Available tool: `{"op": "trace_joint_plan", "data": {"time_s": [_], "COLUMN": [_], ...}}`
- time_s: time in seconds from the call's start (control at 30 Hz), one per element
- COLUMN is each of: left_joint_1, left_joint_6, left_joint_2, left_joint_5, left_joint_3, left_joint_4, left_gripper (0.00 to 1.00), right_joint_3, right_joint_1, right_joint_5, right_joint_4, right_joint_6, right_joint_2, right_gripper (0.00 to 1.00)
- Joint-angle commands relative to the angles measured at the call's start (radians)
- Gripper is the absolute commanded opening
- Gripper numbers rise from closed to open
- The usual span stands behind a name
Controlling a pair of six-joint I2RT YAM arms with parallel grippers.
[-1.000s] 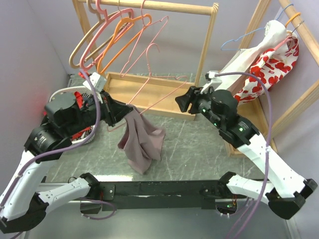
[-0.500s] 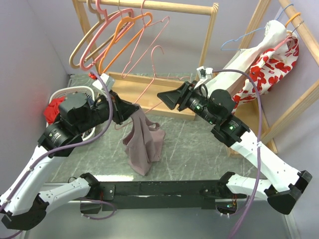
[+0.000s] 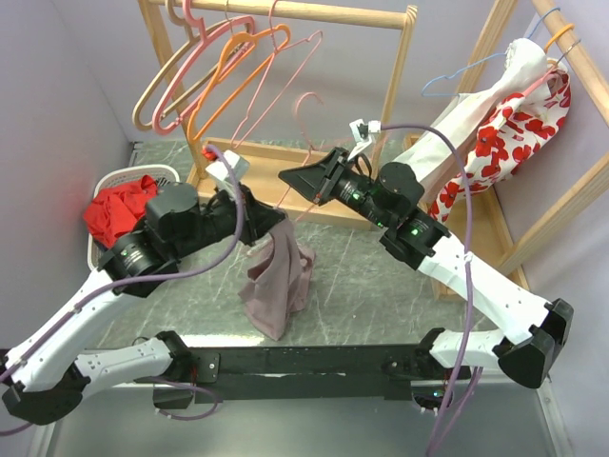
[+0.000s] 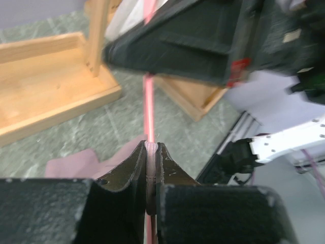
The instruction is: Remove the tank top from the hanger
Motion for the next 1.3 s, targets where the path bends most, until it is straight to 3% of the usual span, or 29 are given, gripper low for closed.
{"op": "trace_joint_plan", "data": {"time_s": [0.0,0.03,0.1,0.2,0.23,0.3,0.33,0.37,0.53,0.7,0.9,1.03,1.27], "left_joint_1": [-0.055,-0.06,-0.062,-0.063,-0.063,-0.063,-0.063,-0.063,-0.063,-0.063,-0.063,-0.065,-0.063], "left_joint_6": [0.014,0.014,0.013,0.006,0.009,0.013,0.011,0.011,-0.004,-0.018,-0.095,-0.165,-0.173], "left_joint_2": [0.006,0.003,-0.003,-0.02,-0.023,-0.026,-0.032,-0.038,-0.086,-0.06,0.072,0.243,0.25], "left_joint_5": [-0.106,-0.122,-0.128,-0.177,-0.183,-0.188,-0.197,-0.195,-0.22,-0.3,-0.346,-0.362,-0.274], "left_joint_3": [0.032,0.03,0.022,0.004,0.004,0.008,0.01,0.009,-0.027,-0.048,-0.027,0.022,-0.097], "left_joint_4": [0.063,0.057,0.048,0.048,0.043,0.027,0.022,0.019,0.016,-0.058,-0.214,-0.441,-0.248], "left_gripper": [0.01,0.01,0.01,0.1,0.29,0.39,0.53,0.6,0.74,0.81,0.81,0.94,0.99], "right_joint_3": [0.068,0.059,0.048,0.032,0.027,0.019,0.021,0.019,0.024,0.065,0.102,0.101,0.062], "right_joint_1": [0.009,0.009,0.009,0.011,0.009,0.006,0.005,0.005,-0.006,-0.005,0.002,0.002,0.002], "right_joint_5": [0.059,0.075,0.111,0.139,0.148,0.167,0.182,0.187,0.228,0.358,0.456,0.48,0.474], "right_joint_4": [0.003,0.005,-0.003,-0.012,-0.009,-0.009,-0.013,-0.011,-0.004,-0.067,-0.15,-0.19,-0.208], "right_joint_6": [-0.041,-0.046,-0.057,-0.069,-0.075,-0.081,-0.091,-0.094,-0.126,-0.198,-0.29,-0.302,-0.29], "right_joint_2": [-0.017,-0.028,-0.054,-0.072,-0.079,-0.082,-0.082,-0.08,-0.076,-0.089,-0.126,-0.157,-0.221], "right_gripper": [0.05,0.0,0.0,0.0,0.0,0.0,0.0,0.0,0.0,0.0,0.0,0.0,0.0]}}
